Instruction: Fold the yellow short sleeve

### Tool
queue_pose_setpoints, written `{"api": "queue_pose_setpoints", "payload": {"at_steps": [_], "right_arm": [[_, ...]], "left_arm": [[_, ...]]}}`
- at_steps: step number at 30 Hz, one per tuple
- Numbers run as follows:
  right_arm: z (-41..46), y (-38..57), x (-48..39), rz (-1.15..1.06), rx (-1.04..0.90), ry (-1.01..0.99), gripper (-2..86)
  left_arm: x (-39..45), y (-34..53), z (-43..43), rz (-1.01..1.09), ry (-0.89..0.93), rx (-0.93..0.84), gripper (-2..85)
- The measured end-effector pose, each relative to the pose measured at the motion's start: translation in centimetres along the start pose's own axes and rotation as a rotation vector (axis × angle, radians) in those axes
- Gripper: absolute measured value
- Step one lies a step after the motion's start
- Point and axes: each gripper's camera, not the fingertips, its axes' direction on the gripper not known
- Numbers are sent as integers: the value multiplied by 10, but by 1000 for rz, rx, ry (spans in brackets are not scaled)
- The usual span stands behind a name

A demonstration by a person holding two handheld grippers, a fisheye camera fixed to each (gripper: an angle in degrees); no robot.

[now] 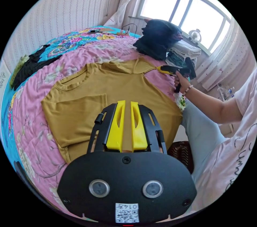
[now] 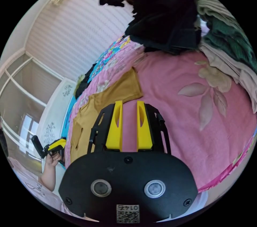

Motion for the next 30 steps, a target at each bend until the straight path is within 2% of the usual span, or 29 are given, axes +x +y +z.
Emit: {"api": "queue_pose_setpoints", "payload": {"at_steps": [4, 9, 12, 17, 20, 25, 28, 30], "right_arm": [[-4, -21, 33, 60, -7, -100, 71], [-16, -31, 58, 77, -32, -199, 30], [-25, -41, 65, 74, -83, -226, 19], [-48, -58, 70, -34, -281, -223, 12], [-51, -60, 80, -15, -306, -276, 11], [-58, -60, 72, -64, -334, -240, 10], [-64, -57, 73, -55, -338, -255, 10], [-68, -54, 72, -53, -337, -272, 10]], "left_arm": [[19, -60, 23, 25, 65, 27, 42], [44, -137, 65, 138, 20, -21, 42], [58, -188, 101, 188, -8, -76, 40], [76, -267, 164, 211, 30, -138, 38], [84, -297, 206, 232, 16, -208, 46], [92, -326, 268, 241, -48, -286, 66], [94, -328, 299, 286, -53, -378, 31], [90, -329, 294, 297, -24, -363, 2]]}}
